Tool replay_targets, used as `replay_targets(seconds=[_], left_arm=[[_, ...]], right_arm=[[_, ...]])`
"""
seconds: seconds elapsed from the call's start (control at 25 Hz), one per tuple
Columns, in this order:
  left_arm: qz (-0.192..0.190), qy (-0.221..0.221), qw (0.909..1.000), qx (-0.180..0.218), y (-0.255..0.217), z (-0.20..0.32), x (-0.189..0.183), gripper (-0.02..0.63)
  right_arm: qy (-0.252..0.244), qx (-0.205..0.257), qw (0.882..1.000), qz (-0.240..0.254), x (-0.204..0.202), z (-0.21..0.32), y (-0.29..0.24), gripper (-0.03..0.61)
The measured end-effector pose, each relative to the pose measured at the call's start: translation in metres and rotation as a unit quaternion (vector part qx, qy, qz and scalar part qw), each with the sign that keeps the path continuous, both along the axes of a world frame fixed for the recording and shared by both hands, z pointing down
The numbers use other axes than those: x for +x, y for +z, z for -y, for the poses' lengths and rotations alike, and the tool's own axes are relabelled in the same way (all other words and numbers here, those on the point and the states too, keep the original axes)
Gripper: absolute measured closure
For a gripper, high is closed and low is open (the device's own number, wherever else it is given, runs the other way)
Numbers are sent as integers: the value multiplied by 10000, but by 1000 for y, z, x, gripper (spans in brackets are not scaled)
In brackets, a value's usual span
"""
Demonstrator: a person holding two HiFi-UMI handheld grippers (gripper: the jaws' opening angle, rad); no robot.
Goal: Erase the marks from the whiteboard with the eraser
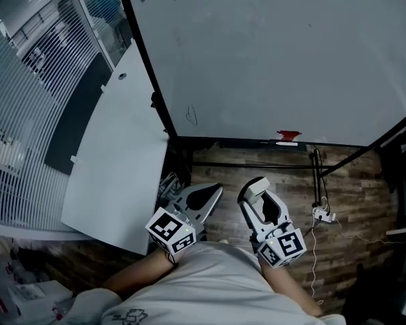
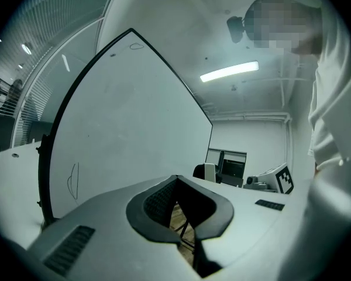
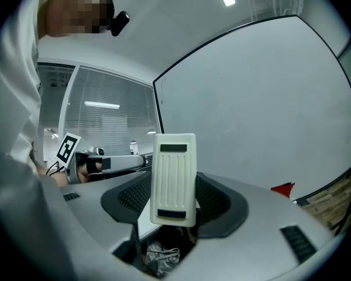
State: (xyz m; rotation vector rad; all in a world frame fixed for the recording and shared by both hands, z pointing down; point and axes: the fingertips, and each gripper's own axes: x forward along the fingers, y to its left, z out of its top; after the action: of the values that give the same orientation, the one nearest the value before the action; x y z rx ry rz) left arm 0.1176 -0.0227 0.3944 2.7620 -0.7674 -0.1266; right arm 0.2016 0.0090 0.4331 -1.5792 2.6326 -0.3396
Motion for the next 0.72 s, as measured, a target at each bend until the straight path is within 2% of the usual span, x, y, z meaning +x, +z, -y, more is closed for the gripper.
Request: replay_targets(seconds=[0.28, 0.56, 0.72], left_arm=[[-48, 21, 10000, -32, 2, 43, -24, 607], [-108, -95, 9998, 111, -8, 101, -70, 607], [-142, 6, 9996, 263, -18, 125, -91, 607]], right_arm=[[-45, -178, 9998, 38, -23, 47, 10, 331], [-273, -50, 9996, -12, -72, 114, -1, 331], [-295, 84, 9995, 3, -96, 145, -12, 331]])
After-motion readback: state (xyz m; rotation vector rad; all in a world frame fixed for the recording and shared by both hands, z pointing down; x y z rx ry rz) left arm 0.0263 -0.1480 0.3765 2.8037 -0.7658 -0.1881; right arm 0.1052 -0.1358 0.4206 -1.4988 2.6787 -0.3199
